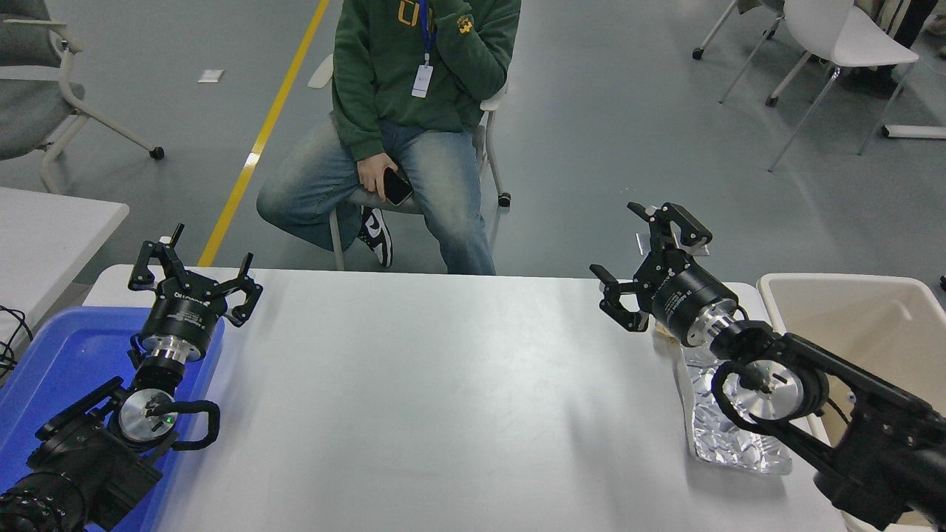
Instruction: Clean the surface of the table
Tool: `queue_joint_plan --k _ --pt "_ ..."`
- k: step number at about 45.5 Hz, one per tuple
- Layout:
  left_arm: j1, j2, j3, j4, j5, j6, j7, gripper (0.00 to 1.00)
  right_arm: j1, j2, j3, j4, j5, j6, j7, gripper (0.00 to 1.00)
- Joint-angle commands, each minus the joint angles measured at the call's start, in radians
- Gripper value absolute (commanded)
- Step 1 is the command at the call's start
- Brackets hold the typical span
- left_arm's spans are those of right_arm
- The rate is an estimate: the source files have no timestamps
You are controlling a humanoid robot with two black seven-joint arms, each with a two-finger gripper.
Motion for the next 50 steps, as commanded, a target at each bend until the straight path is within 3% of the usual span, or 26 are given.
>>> queue_joint_plan --k 1,34,50 --pt "0.0 0.0 0.0 0.0 0.0 0.0 0.0 1.0 -0.041 0.046 0.024 -0.054 0.037 0.056 0.013 1.0" --pt "0.0 0.0 0.0 0.0 0.0 -0.001 0.0 1.0 -0.029 0.029 0.012 -0.099 0.051 0.041 0.007 1.0" --pt "0.0 0.0 0.0 0.0 0.0 0.0 0.0 1.0 0.002 -0.081 -0.076 -0.087 0.01 0.05 0.0 1.0"
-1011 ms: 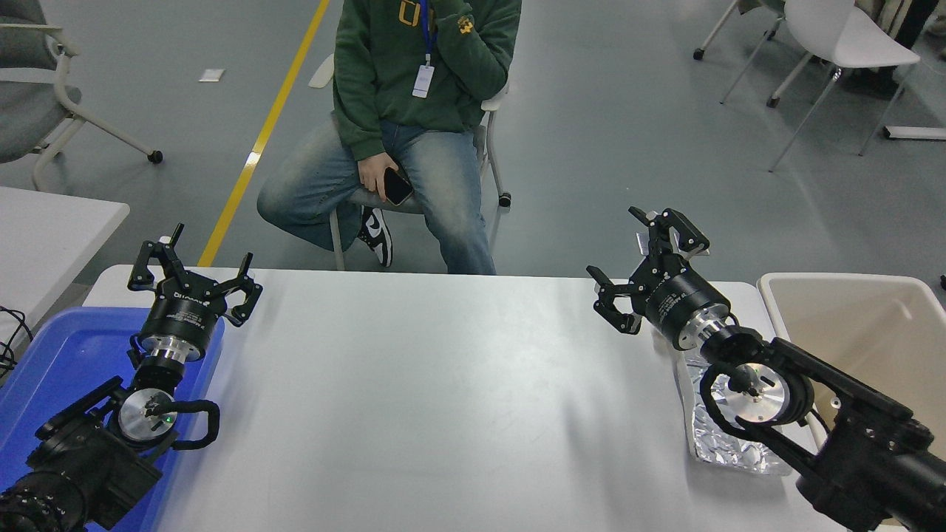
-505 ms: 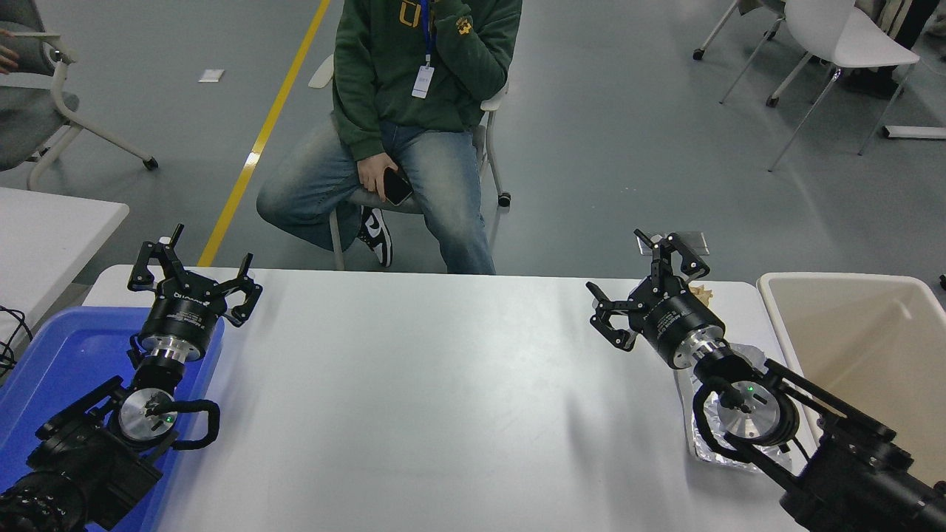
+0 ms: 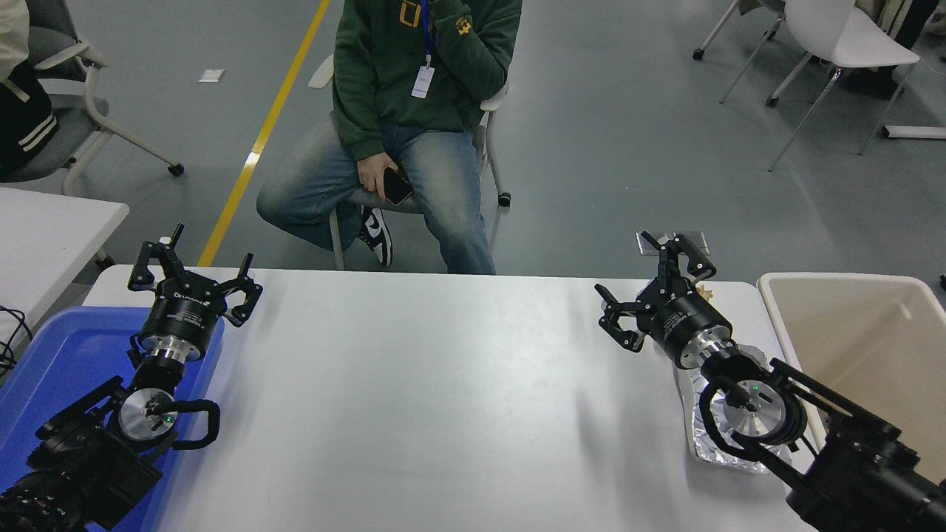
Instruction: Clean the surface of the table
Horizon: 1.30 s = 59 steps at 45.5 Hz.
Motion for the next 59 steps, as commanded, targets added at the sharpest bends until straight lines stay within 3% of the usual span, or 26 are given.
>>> queue_joint_plan --k 1,8,19,32,48,59 --pt "0.0 0.0 0.0 0.0 0.0 0.0 0.0 1.0 0.033 -0.072 -0.083 0.004 -0.05 0.0 -0.003 1.0" --pt "0.0 0.0 0.0 0.0 0.0 0.0 0.0 1.0 0.131 -0.188 -0.304 0.017 -0.153 -0.067 -0.003 1.0" --pt "0.0 0.0 0.0 0.0 0.0 0.0 0.0 1.0 0.334 -0.404 -0.624 0.121 -0.156 -0.094 -0.01 1.0" --pt "0.0 0.0 0.0 0.0 0.0 -0.001 0.0 1.0 0.544 -0.546 -0.985 0.185 -0.155 -0.08 -0.119 1.0" --pt "0.0 0.0 0.0 0.0 0.0 -0.001 0.0 1.0 0.569 -0.633 -1.154 0.262 -0.113 -0.075 -0.205 1.0" --pt "0.0 0.0 0.0 0.0 0.0 -0.001 0.0 1.0 0.569 -0.633 -1.252 0.258 -0.116 -0.103 -0.207 1.0"
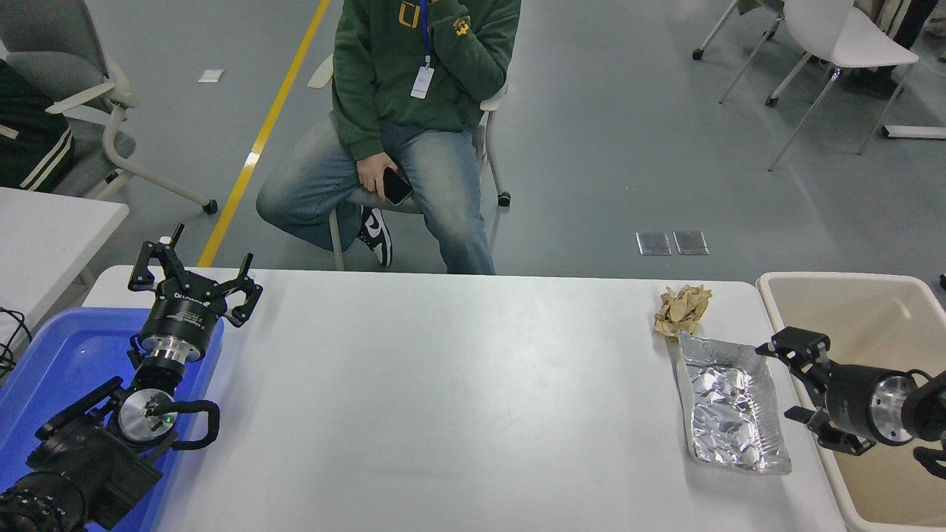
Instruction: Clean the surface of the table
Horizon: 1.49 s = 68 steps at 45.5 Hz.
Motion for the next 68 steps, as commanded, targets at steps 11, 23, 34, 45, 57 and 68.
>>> queue_joint_plan --k 11,23,34,45,57,68 --pt "0.0 0.0 0.0 0.0 0.0 0.001 0.0 1.0 0.003 0.027 -0.189 0.01 0.004 -0.037 -0.022 1.0" --pt "0.0 0.0 0.0 0.0 0.0 0.001 0.0 1.0 -0.03 0.112 -0.187 0.001 0.025 -0.044 -0.039 0.99" --pt "0.0 0.0 0.0 0.0 0.0 0.001 0.0 1.0 -0.033 0.188 -0.177 -0.055 0.047 -0.051 -0.059 0.99" --pt "0.0 0.0 0.0 0.0 0.0 0.001 0.0 1.0 -0.04 0.235 -0.177 -0.131 0.127 -0.048 -0.064 0.99" --pt "0.0 0.0 0.0 0.0 0.0 0.001 0.0 1.0 -0.053 0.28 -0.175 -0.161 0.139 -0.048 -0.064 0.87" --pt "0.0 0.0 0.0 0.0 0.0 0.001 0.0 1.0 -0.046 0.303 -0.177 -0.166 0.137 -0.047 -0.064 0.33"
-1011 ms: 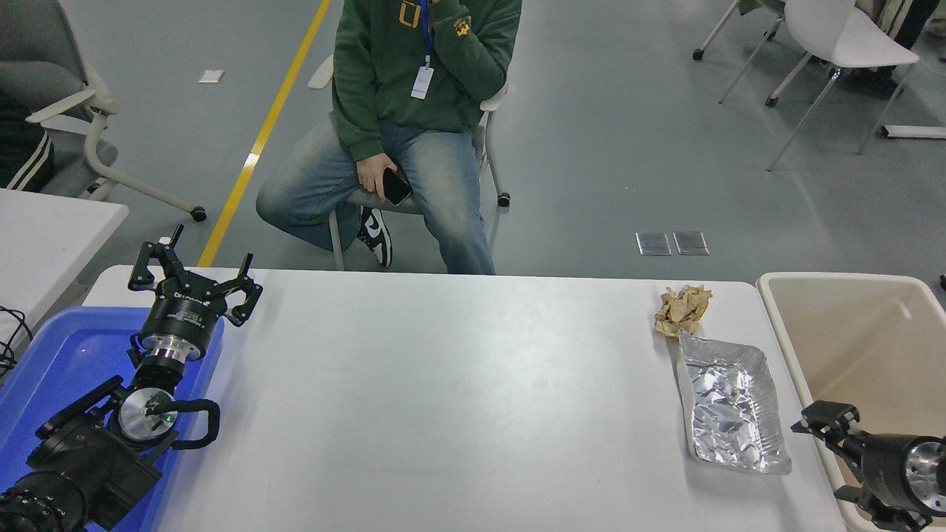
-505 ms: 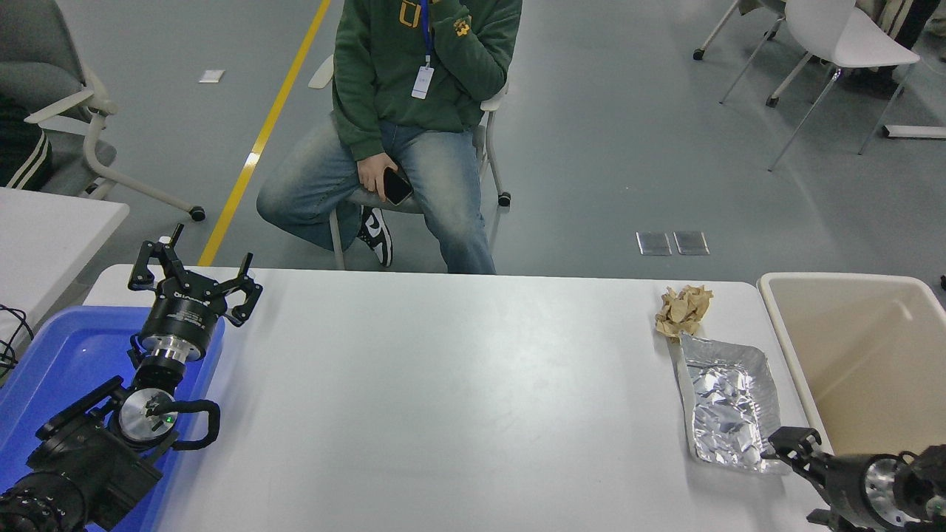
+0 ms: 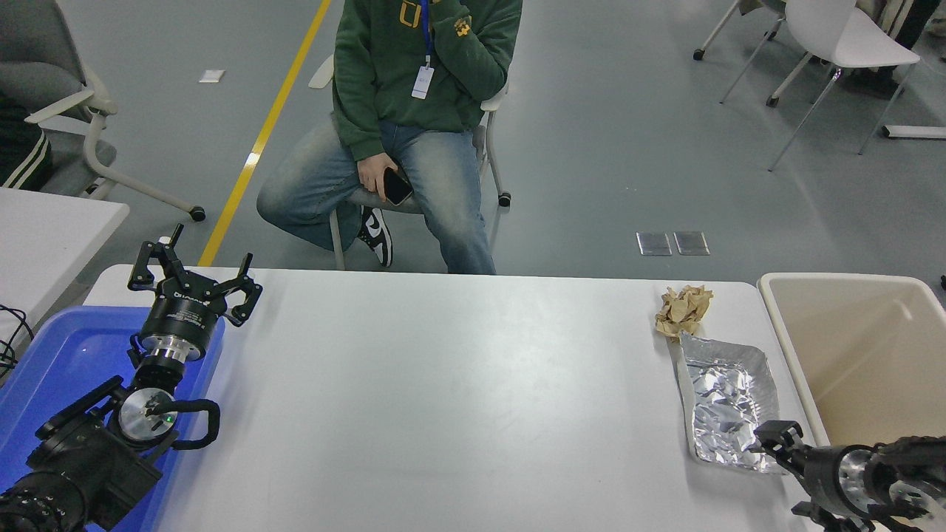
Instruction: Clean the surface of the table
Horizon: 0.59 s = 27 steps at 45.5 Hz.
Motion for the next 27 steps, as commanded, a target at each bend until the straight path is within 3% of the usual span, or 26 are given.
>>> queue_joint_plan --k 1,4,27 --pt "0.0 0.0 0.0 0.0 0.0 0.0 -0.001 1.0 0.006 0.028 -0.001 -0.012 0.007 0.001 -0.001 0.26" --pt "0.0 0.0 0.0 0.0 0.0 0.0 0.0 1.0 0.011 0.024 -0.003 -0.012 0.006 0.011 -0.001 0.0" --pt "0.0 0.0 0.0 0.0 0.0 0.0 0.0 1.0 0.041 -0.034 -0.001 0.002 0.004 0.046 -0.005 0.0"
